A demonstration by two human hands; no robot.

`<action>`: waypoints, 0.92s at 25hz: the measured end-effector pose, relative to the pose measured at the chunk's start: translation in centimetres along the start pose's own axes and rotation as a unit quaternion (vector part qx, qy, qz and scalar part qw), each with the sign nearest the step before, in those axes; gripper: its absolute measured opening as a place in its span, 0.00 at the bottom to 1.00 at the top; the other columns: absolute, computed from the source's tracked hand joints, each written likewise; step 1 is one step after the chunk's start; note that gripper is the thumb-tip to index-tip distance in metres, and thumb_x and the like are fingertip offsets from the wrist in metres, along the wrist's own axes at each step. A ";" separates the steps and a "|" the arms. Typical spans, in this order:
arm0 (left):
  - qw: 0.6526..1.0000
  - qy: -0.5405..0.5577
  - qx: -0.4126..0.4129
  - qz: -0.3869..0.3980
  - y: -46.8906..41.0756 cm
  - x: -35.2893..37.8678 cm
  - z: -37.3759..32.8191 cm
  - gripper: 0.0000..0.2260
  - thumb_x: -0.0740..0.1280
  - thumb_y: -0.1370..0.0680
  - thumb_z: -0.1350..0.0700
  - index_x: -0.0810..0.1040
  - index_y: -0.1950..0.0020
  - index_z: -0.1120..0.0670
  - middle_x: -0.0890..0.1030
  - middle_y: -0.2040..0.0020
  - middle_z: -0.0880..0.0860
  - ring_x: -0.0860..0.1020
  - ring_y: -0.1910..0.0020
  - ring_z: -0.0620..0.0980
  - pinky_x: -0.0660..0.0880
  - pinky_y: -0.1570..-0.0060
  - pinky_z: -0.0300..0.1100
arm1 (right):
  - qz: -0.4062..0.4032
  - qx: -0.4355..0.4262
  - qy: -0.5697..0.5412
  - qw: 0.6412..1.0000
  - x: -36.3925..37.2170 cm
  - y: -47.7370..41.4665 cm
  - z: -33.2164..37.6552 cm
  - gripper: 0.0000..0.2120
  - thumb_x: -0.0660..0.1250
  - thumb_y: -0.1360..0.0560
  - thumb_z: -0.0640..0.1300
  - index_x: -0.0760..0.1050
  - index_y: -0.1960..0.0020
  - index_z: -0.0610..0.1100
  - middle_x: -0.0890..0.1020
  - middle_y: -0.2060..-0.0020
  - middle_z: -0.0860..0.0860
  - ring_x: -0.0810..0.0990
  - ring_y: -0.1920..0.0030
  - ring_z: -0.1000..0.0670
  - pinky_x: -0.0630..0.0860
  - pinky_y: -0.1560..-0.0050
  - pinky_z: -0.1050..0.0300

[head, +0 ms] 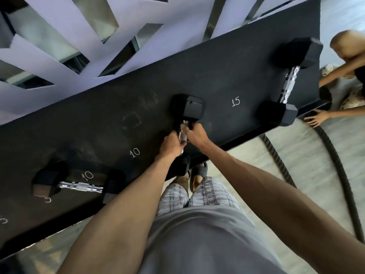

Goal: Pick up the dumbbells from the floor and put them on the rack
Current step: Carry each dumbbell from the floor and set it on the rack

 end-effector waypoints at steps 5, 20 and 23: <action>0.986 -0.156 0.043 -0.024 2.1 -1.0 -0.2 0.15 0.65 0.21 0.47 0.75 0.44 0.57 0.81 0.44 0.59 0.79 0.43 0.61 0.76 0.47 0.52 | -0.020 -0.066 0.117 0.991 -2.7 3.5 -2.3 0.15 0.62 0.20 0.47 0.76 0.40 0.38 0.82 0.44 0.40 0.80 0.43 0.39 0.75 0.44 0.50; 0.755 -0.526 0.317 0.231 17.0 17.0 -0.1 0.10 0.65 0.22 0.48 0.76 0.48 0.54 0.82 0.49 0.54 0.80 0.50 0.54 0.76 0.51 0.46 | -0.185 0.129 -0.087 0.970 1.3 30.1 -32.7 0.16 0.58 0.19 0.49 0.74 0.38 0.40 0.82 0.46 0.38 0.80 0.45 0.38 0.75 0.48 0.49; 0.677 -0.592 0.341 0.274 20.7 21.8 2.1 0.14 0.66 0.25 0.46 0.78 0.47 0.54 0.81 0.49 0.53 0.80 0.48 0.54 0.74 0.51 0.45 | -0.223 0.190 -0.174 0.940 5.8 36.4 -38.2 0.15 0.59 0.20 0.49 0.75 0.38 0.42 0.82 0.45 0.39 0.80 0.45 0.40 0.74 0.49 0.51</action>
Point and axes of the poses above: each hand's wrist, its own y-axis away from the middle knuckle, its own x-axis out of the palm, z = x × y, the point moved 2 cm from there along -y, towards the middle knuckle
